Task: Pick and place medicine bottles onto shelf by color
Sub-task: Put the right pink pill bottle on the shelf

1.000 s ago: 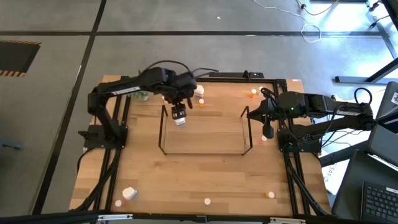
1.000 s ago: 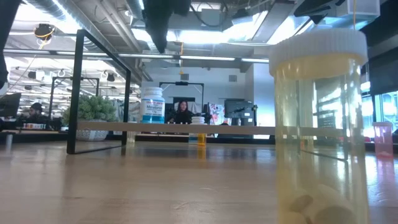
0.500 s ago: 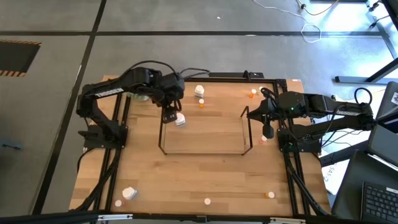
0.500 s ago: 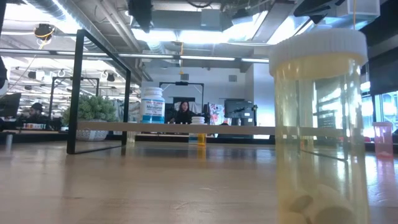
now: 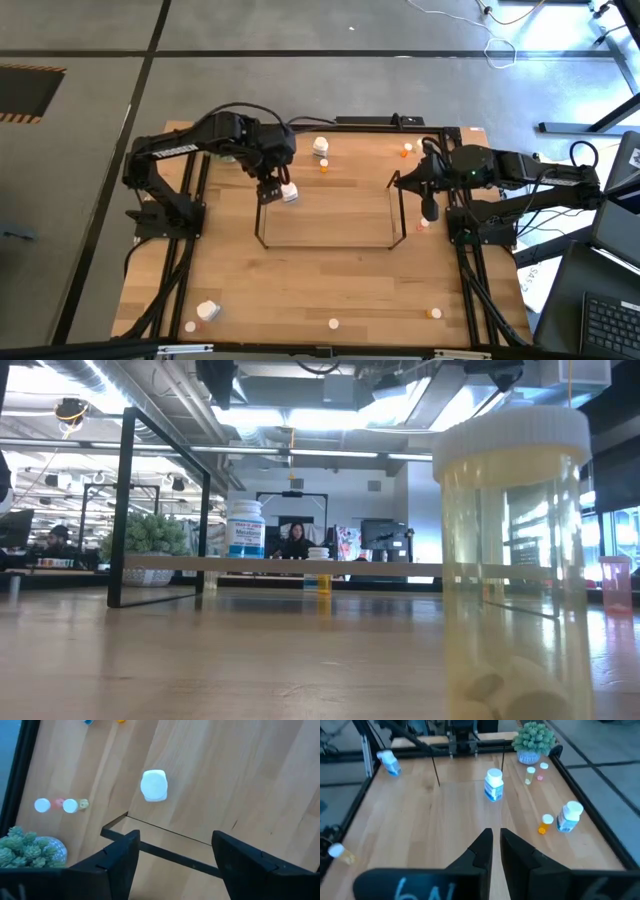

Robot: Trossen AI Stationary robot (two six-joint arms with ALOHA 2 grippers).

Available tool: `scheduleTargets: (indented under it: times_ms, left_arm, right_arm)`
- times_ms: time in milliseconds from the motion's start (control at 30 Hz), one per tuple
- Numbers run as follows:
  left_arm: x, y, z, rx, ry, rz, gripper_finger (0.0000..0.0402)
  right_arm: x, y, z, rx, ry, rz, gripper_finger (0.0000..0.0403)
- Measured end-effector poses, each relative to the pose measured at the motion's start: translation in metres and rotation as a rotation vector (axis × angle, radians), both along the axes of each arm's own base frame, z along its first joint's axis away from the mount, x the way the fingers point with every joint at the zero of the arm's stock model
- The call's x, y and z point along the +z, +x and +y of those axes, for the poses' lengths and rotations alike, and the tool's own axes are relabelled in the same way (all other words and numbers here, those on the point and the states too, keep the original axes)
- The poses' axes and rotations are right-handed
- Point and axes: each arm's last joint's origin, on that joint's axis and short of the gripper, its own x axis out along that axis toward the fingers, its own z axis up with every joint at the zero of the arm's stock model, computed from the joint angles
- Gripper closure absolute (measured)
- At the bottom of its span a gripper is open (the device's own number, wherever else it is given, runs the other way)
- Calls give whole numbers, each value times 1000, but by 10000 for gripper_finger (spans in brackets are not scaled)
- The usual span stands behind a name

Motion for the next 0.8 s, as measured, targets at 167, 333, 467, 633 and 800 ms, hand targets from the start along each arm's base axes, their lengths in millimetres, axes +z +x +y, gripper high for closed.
scheduleTargets:
  times_ms: [167, 333, 467, 633, 800]
  left_arm:
    - [0, 0, -3, 5, 14, 1, 160]
    - [0, 1, -6, 35, 32, -2, 160]
    - [0, 1, -6, 34, 33, -2, 160]
    - [0, 1, -6, 34, 33, -2, 160]
    - [0, 1, -6, 33, 33, -2, 160]
  right_arm:
    - [1, 2, 0, 6, -14, -11, 363]
    - [2, 2, 1, -34, 113, -30, 363]
    - [0, 1, 1, -55, 200, -15, 363]
    - [-6, -10, 5, 2, 335, 83, 366]
    - [-14, -23, 7, -4, 432, 228, 394]
